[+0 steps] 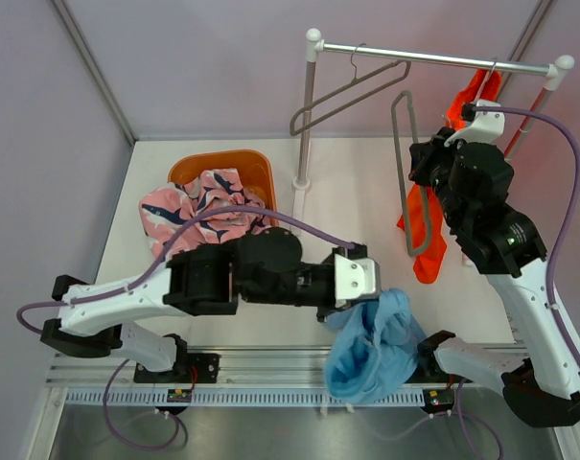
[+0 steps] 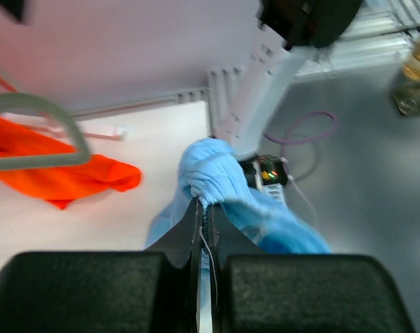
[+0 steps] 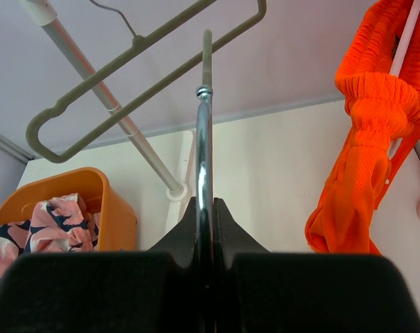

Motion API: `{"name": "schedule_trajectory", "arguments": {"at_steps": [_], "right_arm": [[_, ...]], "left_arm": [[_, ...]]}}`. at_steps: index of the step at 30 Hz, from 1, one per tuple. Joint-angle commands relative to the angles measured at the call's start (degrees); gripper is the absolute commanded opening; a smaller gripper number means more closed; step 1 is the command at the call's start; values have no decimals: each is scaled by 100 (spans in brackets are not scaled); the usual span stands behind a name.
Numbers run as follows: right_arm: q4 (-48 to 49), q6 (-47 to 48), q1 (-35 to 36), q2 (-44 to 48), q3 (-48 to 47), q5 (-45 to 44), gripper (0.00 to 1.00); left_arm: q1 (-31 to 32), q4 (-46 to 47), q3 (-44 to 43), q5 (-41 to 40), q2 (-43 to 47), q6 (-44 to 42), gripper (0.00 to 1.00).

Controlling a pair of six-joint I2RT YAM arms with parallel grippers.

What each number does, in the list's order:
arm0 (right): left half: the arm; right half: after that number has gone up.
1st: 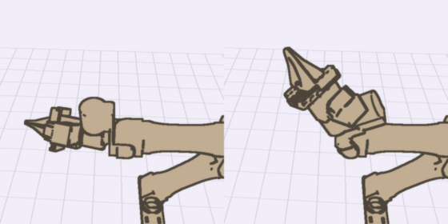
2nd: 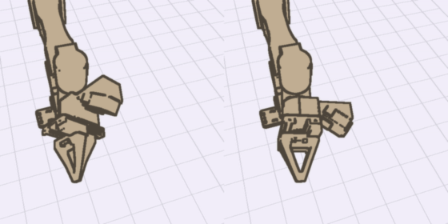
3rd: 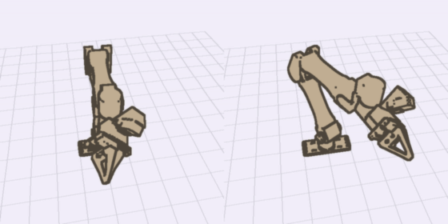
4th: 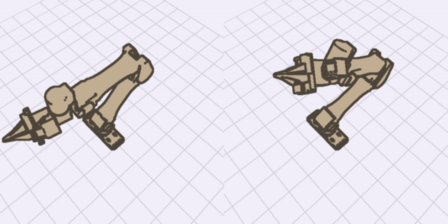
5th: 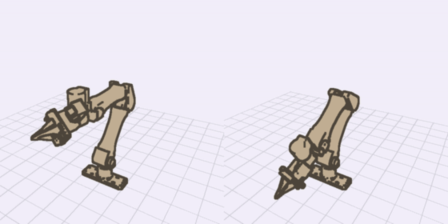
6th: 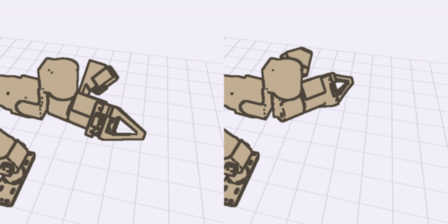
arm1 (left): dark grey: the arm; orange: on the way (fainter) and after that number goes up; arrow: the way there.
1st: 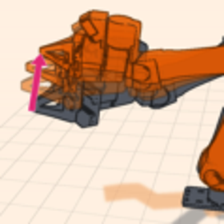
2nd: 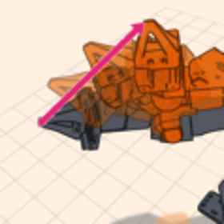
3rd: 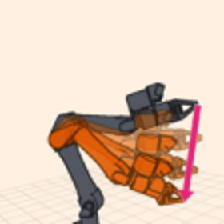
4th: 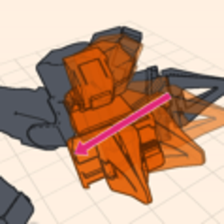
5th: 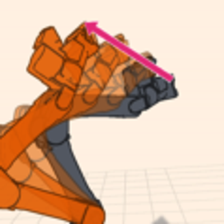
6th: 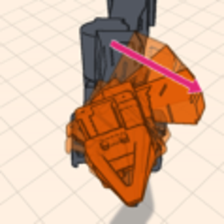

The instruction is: Remove the shorts from the hanger

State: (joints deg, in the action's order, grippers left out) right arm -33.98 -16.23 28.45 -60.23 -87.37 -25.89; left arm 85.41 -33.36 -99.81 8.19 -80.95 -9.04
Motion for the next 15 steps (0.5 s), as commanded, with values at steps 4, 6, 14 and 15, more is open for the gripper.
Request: {"name": "schedule_trajectory", "arguments": {"at_steps": [4, 6, 14, 15], "right_arm": [[93, 14, 29, 72, -447, -127, 0], [23, 32, 29, 64, -439, -118, 0], [-91, 93, 29, 99, -386, -65, 0], [-100, 102, 29, 108, -386, -65, 0]], "left_arm": [[20, 892, -916, -3499, 642, -501, 0], [3, 1382, -1145, -4330, 650, -1000, 0], [-1235, 3509, -2347, -6329, 536, -2707, 0], [-1420, 3660, -2446, -6347, 527, -2978, 0]]}}
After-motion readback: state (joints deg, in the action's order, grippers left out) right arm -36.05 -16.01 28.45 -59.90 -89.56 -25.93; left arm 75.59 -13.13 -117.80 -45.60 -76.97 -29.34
